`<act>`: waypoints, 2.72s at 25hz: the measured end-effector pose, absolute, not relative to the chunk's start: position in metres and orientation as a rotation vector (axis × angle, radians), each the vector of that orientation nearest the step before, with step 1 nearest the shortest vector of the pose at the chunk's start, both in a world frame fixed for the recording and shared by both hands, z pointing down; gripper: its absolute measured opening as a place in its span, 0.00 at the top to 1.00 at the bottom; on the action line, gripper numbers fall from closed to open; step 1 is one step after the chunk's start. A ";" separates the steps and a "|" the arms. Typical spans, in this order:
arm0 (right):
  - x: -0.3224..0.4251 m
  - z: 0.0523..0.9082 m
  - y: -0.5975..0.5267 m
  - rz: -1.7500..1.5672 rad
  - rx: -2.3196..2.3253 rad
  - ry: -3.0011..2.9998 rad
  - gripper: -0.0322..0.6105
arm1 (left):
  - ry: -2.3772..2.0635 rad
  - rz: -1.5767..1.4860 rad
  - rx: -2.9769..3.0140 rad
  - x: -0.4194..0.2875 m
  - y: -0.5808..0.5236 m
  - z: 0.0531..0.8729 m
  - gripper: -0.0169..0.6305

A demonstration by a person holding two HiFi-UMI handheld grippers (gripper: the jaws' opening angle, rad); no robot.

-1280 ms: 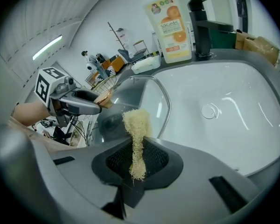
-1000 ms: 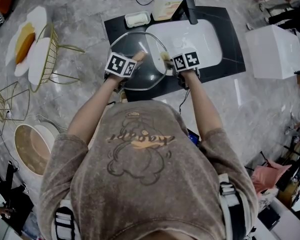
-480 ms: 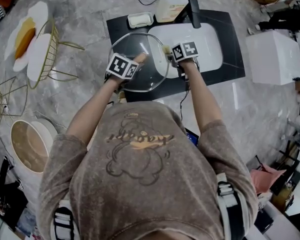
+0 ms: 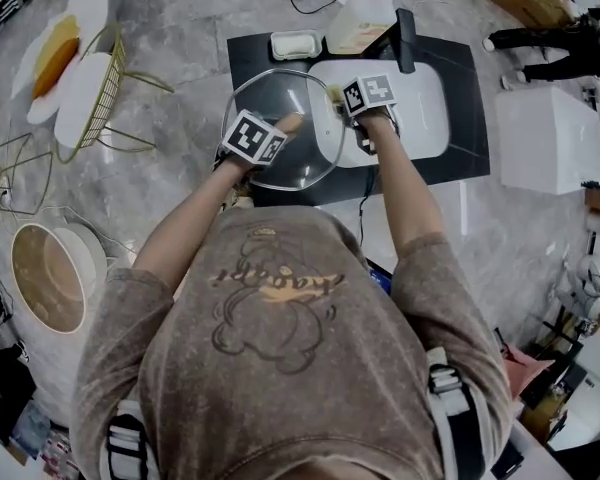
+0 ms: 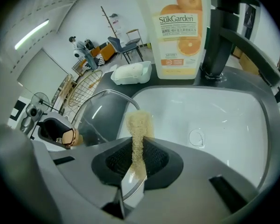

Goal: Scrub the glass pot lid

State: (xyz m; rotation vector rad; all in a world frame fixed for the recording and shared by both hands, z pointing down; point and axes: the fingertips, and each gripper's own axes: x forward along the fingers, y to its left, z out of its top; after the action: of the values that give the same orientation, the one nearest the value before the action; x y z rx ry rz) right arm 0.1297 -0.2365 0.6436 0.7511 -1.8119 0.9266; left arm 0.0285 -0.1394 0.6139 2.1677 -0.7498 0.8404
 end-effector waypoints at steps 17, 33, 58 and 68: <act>0.086 0.646 -0.273 0.765 0.640 -1.776 0.88 | -0.769 0.812 2.174 0.027 -0.141 0.616 0.69; 0.027 0.645 -0.285 0.590 0.513 -1.794 0.88 | -0.777 0.790 2.188 0.027 -0.142 0.617 0.69; -0.083 0.636 -0.224 0.277 0.062 -1.849 0.88 | -0.819 0.691 2.245 0.030 -0.148 0.611 0.69; -0.106 0.640 -0.187 0.190 -0.199 -1.783 0.88 | -0.846 0.642 2.269 0.031 -0.148 0.611 0.69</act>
State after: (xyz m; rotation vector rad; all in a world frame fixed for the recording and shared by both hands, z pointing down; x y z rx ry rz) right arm -0.1061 -0.1871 0.6396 -0.1991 -1.7827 0.1895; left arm 0.0307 -0.1483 0.6114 2.2692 -0.8463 0.6416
